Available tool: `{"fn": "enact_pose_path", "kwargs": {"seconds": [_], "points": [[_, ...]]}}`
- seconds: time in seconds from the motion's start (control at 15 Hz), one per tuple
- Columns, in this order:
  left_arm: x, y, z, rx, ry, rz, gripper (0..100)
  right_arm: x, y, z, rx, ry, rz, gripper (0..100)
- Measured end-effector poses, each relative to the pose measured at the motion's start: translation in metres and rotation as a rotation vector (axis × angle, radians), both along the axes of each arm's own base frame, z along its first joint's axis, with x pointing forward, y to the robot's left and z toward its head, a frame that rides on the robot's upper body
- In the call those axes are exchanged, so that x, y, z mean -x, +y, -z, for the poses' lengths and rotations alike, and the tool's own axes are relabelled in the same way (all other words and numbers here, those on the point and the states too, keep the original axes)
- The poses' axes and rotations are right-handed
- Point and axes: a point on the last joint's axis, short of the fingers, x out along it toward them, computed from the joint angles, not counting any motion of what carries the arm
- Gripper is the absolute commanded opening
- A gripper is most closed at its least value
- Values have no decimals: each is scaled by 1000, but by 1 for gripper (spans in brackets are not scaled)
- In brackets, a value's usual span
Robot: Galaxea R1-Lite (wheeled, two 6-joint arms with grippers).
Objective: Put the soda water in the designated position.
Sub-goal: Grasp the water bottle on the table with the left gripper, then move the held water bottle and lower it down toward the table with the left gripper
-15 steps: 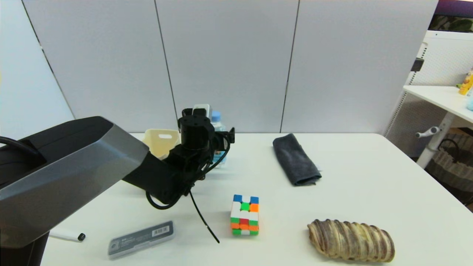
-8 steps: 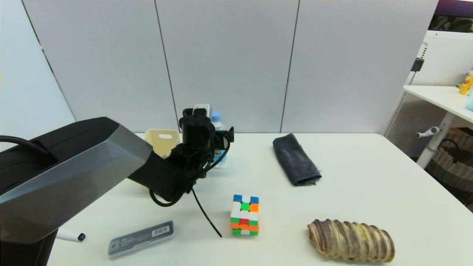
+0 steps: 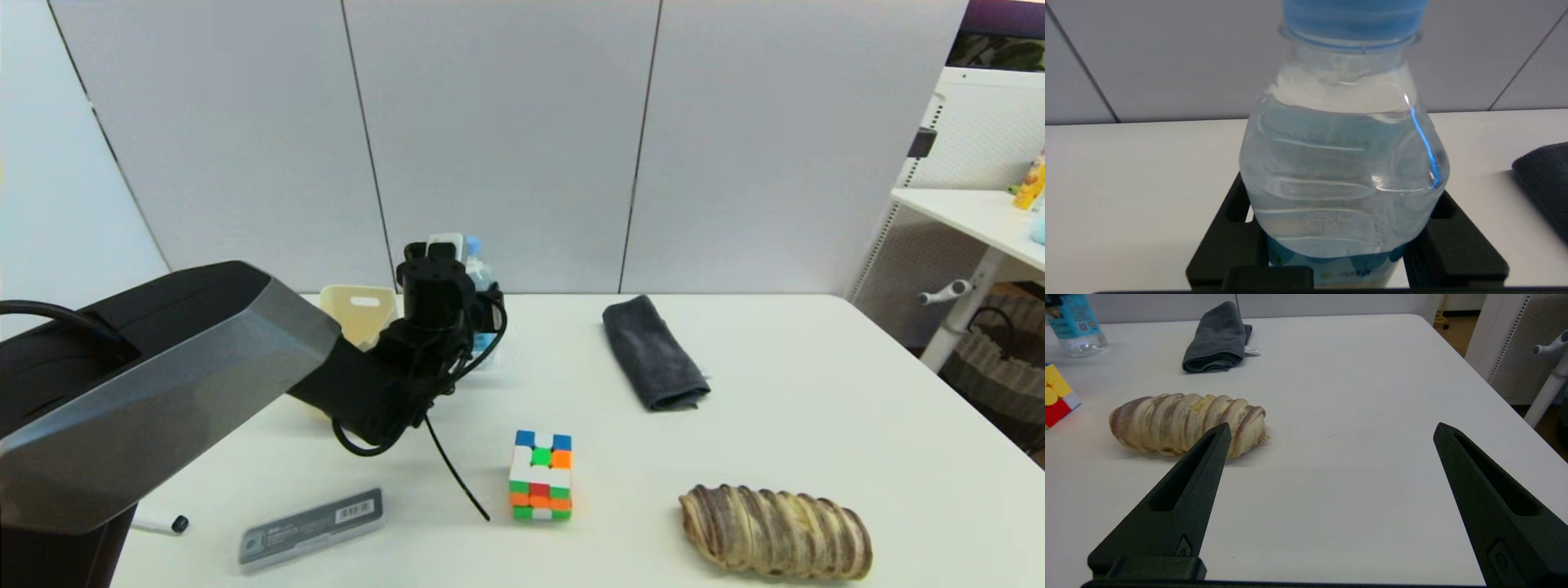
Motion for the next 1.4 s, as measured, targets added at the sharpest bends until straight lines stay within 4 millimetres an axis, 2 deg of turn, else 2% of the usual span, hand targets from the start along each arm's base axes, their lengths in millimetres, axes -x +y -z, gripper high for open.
{"fn": "enact_pose_path", "kwargs": {"seconds": [0.2,0.33,0.47,0.67,0.93,1.2,1.4], "points": [[0,-1,-7,-4,-17,2,0,0,0,0,0,1,0,100],[2,1,-19,-10,-39,9,0,0,0,0,0,0,0,100],[7,4,-37,-16,-60,20,0,0,0,0,-1,0,0,100],[21,17,-78,-22,-110,17,0,0,0,0,0,0,0,100],[44,59,-149,-50,-183,-45,0,0,0,0,0,0,0,100],[77,124,-230,-84,-230,-178,0,0,0,0,0,0,0,100],[97,173,-265,-118,-250,-279,0,0,0,0,0,0,1,100]]}}
